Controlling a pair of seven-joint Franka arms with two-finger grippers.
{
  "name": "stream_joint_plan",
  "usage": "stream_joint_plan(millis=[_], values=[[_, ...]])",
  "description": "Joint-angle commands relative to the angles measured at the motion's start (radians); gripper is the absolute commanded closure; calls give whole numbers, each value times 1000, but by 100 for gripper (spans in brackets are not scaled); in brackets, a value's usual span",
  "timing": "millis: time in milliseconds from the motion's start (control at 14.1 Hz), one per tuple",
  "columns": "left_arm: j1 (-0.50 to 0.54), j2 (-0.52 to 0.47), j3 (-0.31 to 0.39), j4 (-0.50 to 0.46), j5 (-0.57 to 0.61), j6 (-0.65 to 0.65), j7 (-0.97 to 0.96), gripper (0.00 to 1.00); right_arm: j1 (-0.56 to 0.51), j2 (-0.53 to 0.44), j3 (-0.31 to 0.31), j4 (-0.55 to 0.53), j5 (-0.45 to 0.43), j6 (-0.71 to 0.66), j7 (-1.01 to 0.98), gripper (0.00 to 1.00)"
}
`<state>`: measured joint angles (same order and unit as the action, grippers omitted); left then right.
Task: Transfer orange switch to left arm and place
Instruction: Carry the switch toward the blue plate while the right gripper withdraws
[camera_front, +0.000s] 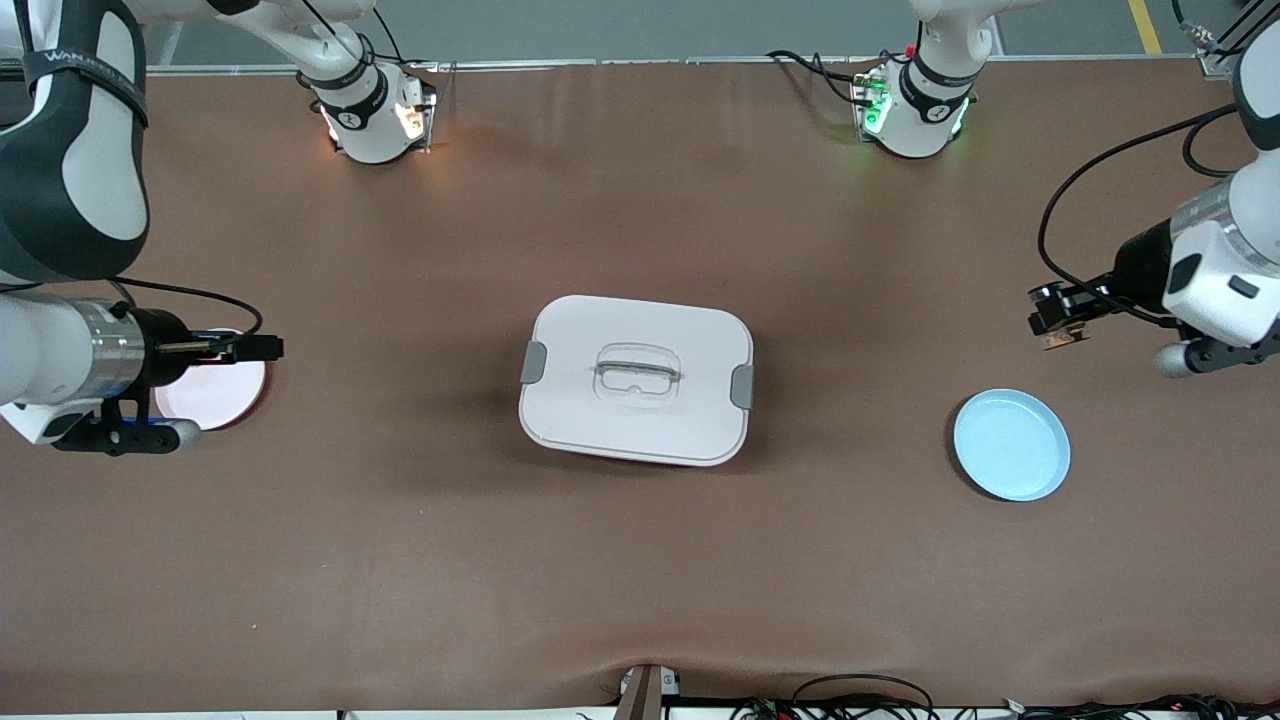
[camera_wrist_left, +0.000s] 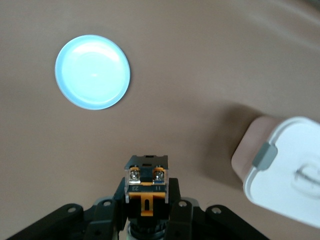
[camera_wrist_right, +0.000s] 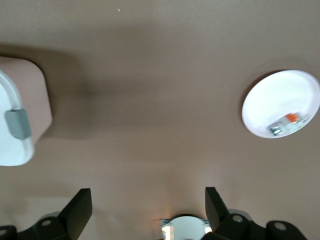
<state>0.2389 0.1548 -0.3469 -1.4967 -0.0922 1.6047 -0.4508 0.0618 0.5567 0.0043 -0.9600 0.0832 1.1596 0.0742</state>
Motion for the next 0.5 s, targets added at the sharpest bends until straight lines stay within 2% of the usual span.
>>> stream_joint_plan(millis=[0,213,426], values=[[0,-28,-9,-19,49,-6,-107,100,-42,-34,14,-14,-31,-9,-73,0],[3,-14,-7,-19,78,1,-372,100,-39,-37,14,-16,-59,-8,-73,0],[10,-3,-6,-22,129,8,-530,100,-37,-38,16,-16,-80,0,-74,0]])
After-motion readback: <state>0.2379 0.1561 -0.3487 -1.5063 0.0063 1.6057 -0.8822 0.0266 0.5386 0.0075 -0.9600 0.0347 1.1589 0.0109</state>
